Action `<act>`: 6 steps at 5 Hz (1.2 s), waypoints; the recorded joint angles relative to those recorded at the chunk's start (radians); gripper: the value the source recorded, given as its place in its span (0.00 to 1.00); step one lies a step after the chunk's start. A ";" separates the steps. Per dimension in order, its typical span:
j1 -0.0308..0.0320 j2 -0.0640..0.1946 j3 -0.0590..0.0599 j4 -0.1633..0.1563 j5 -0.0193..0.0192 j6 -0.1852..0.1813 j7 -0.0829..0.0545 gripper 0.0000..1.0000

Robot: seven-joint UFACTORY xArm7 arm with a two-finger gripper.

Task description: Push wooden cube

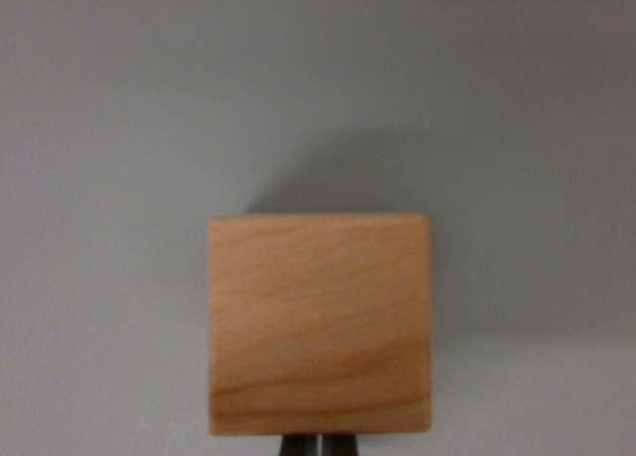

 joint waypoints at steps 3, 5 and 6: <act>-0.0001 0.019 0.000 0.029 0.0003 0.010 0.000 1.00; -0.0003 0.034 0.000 0.052 0.0006 0.018 0.000 1.00; -0.0003 0.043 0.000 0.067 0.0007 0.024 0.000 1.00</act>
